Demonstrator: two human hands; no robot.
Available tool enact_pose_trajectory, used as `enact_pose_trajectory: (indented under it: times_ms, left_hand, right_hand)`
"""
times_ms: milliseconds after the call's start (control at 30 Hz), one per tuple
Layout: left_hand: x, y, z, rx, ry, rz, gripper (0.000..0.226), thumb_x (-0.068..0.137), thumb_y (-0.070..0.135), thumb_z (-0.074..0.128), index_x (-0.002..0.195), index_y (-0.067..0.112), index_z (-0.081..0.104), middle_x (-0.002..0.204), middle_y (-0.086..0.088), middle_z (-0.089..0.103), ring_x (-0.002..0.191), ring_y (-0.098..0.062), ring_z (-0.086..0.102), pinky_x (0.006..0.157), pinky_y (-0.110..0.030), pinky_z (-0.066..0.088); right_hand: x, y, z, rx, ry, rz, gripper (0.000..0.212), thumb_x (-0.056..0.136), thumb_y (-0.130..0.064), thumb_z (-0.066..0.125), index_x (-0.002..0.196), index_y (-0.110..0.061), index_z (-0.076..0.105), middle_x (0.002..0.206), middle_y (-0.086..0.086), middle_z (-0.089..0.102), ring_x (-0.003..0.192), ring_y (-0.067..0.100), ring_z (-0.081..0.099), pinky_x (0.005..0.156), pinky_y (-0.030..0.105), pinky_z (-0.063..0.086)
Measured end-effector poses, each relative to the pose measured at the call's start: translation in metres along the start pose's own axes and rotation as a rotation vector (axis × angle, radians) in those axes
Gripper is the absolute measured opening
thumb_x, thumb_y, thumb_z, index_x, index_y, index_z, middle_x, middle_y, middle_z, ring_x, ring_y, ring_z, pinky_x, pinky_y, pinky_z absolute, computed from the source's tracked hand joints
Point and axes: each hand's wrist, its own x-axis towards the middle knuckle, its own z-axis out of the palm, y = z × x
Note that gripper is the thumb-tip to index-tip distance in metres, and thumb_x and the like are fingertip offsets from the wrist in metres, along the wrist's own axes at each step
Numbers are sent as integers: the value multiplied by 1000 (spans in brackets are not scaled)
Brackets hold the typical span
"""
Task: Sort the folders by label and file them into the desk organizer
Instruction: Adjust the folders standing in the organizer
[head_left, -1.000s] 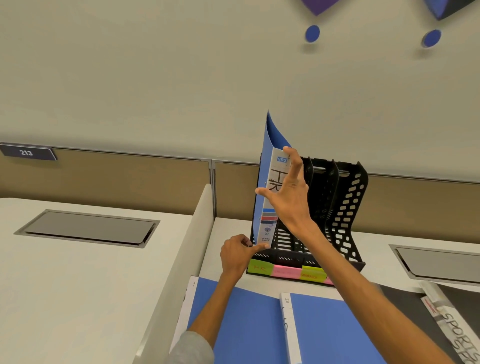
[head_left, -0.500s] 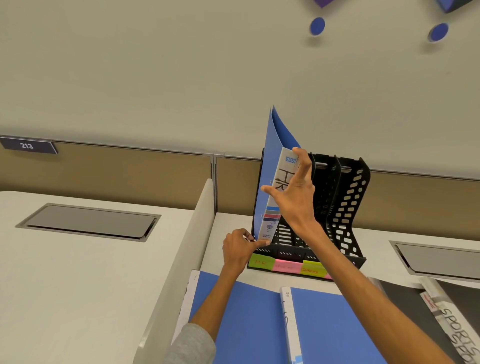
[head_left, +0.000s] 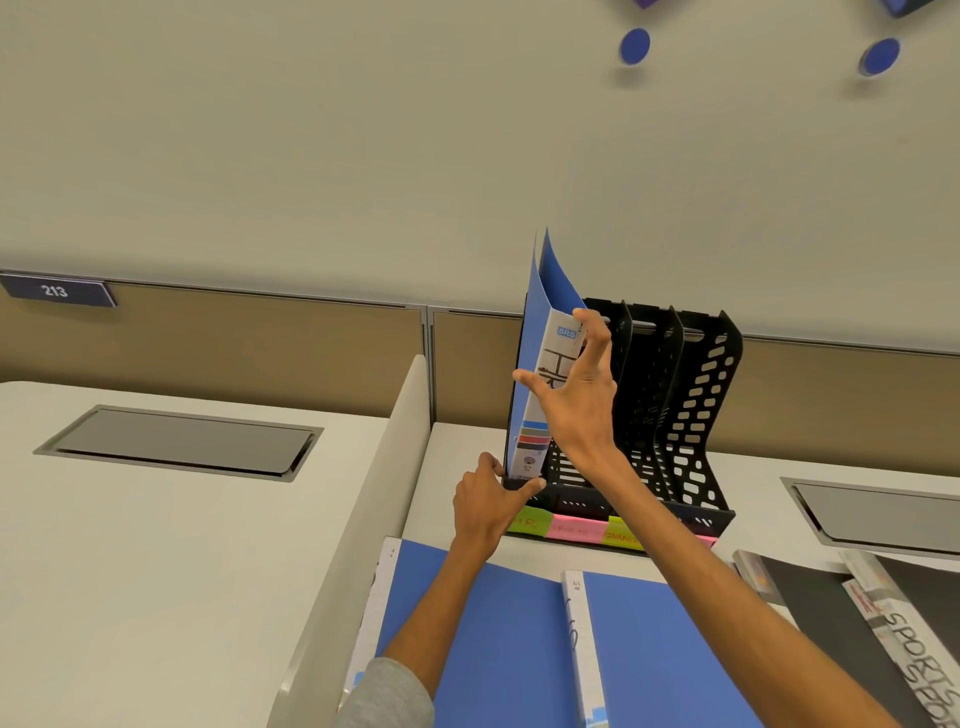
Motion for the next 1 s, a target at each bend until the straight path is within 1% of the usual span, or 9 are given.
enact_pose_trajectory:
  times_ms: [100,167,300,367,433,533,733,900,1000]
  left_hand:
    - [-3,8,7,22,34,-36,81,71,76,63,119,13,46,111,-6,66,98,-26,67,71,-26,52]
    - [-3,12,12,12,55,-62,73,76,70,62,119,13,48,113,-6,66,98,-25,67,73,-25,53]
    - [-3,9,16,35,24,-58,60,84,59,61,121,14,51,118,-4,64,101,-25,66,78,-29,56]
    - [-4,8,17,33,19,-54,59,85,57,60,123,13,50,121,-5,64,102,-26,66,80,-30,57]
    - [-5,10,18,27,16,-50,57,87,54,60,123,12,49,122,-6,63,103,-27,66,80,-31,57]
    - [-3,12,18,28,11,-45,55,88,51,60,124,11,48,123,-7,63,105,-28,65,82,-32,56]
    - [-3,10,17,23,16,-64,58,87,56,59,126,14,49,124,-4,64,103,-28,66,85,-36,56]
    - [-10,4,20,23,48,-90,85,69,82,57,122,16,53,115,-3,68,100,-26,67,83,-37,54]
    - [-11,2,19,18,101,-120,78,74,81,52,113,14,60,107,-3,71,97,-24,67,79,-33,52]
  right_hand:
    - [3,-7,0,-9,-5,-15,66,88,-35,70,130,-40,19,132,9,39,104,13,54,84,48,57]
    - [9,-13,-1,-36,-5,-39,50,95,-40,59,130,-34,23,125,12,41,87,15,63,66,32,60]
    - [42,-25,-8,-301,13,-193,35,98,-37,50,129,-21,49,129,10,42,58,9,54,45,8,34]
    - [67,-29,-14,-394,-41,-244,26,97,-31,48,117,-23,62,136,6,45,65,8,54,51,13,39]
    - [90,-31,-19,-392,-227,-220,29,100,-28,44,112,-23,69,139,2,46,97,14,60,79,32,52]
    - [106,-31,-19,-249,-582,-129,35,105,-30,37,121,-23,67,144,3,45,136,16,39,113,43,34]
    - [110,-26,-9,-275,-671,-24,67,95,-70,20,140,-32,50,160,1,20,146,22,24,117,48,24]
    - [56,8,30,-234,-700,86,64,97,-65,19,137,-29,55,161,-1,16,147,25,21,116,53,22]
    - [43,6,48,-224,-685,94,73,92,-69,13,125,-30,65,161,-1,19,146,25,23,114,60,21]
